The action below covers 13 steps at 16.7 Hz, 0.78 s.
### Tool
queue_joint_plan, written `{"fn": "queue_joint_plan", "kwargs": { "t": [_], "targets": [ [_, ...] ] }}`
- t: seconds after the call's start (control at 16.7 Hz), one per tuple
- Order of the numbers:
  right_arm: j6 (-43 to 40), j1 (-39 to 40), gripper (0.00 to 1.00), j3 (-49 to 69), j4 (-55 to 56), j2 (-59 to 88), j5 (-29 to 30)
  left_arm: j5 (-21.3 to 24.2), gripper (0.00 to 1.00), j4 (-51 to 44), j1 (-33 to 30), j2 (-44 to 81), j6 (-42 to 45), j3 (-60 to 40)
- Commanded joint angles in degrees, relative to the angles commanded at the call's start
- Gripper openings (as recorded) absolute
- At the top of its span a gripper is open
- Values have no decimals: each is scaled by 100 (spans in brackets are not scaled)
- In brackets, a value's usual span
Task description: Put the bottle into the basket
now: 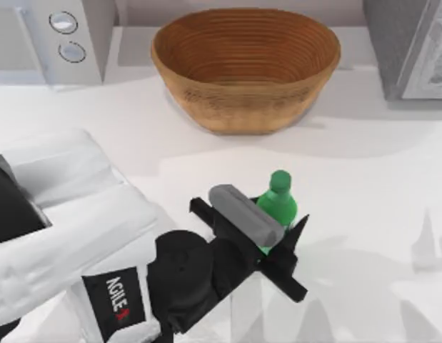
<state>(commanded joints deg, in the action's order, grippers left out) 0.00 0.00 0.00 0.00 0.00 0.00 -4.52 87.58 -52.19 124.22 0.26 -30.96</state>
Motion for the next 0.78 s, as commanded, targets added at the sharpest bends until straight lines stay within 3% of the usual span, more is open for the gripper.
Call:
{"fn": "queue_joint_plan", "kwargs": {
  "t": [0.12, 0.78],
  "targets": [
    [0, 0, 100, 0, 0, 0, 0, 0, 0, 0, 0, 0, 0, 0],
    [0, 0, 100, 0, 0, 0, 0, -15, 0, -127, -32, -201, 6, 73]
  ]
}}
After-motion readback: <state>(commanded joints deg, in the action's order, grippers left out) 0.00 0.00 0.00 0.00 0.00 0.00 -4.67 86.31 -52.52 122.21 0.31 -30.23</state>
